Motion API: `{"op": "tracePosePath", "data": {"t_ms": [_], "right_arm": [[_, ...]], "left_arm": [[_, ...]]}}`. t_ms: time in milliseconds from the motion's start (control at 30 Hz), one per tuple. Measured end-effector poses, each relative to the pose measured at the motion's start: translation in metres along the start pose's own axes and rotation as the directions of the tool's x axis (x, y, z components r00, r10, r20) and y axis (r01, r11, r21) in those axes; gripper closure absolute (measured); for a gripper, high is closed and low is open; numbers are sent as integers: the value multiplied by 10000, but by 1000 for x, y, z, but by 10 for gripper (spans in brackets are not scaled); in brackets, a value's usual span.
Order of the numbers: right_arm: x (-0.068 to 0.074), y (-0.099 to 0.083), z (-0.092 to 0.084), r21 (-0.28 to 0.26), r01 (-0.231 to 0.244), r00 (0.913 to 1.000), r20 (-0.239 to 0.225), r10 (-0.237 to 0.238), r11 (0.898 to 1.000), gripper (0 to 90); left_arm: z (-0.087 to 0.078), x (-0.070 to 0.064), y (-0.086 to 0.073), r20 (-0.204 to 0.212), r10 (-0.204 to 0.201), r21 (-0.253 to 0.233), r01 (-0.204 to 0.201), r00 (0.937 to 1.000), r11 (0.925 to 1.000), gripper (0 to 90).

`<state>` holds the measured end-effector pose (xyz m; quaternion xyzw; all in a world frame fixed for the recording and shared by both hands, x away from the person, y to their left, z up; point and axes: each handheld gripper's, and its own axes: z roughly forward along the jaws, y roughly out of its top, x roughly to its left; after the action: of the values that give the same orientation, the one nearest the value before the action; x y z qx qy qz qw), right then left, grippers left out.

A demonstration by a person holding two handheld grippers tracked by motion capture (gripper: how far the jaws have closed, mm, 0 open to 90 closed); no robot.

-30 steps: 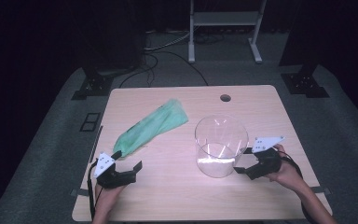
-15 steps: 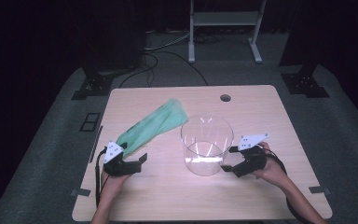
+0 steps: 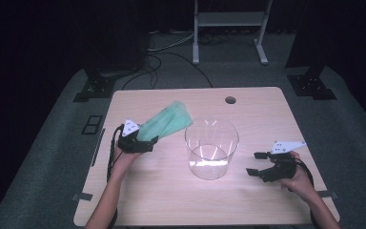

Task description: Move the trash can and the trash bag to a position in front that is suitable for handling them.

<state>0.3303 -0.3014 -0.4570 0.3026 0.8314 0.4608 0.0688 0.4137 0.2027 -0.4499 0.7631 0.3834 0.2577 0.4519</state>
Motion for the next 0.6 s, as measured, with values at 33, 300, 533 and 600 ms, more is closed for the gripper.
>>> {"op": "tracePosePath", "data": {"t_ms": [33, 300, 533, 600], "right_arm": [[-1, -1, -1, -73, -48, 10000, 7, 48, 10000, 186], [-1, -2, -5, -277, -48, 10000, -14, 48, 9996, 188], [-3, -6, -6, -279, -195, 9998, -40, 193, 9994, 190], [-3, -7, -7, -291, -215, 9998, -49, 214, 9993, 190]], "left_arm": [[6, 2, 2, 61, 43, 171, -44, 10000, 9998, 54], [51, 8, 8, 63, 612, 1588, -614, 9981, 9854, 136], [63, 17, 6, 530, 639, 2689, -759, 9965, 9602, 354], [61, 18, 7, 636, 463, 2808, -624, 9969, 9577, 450]]}}
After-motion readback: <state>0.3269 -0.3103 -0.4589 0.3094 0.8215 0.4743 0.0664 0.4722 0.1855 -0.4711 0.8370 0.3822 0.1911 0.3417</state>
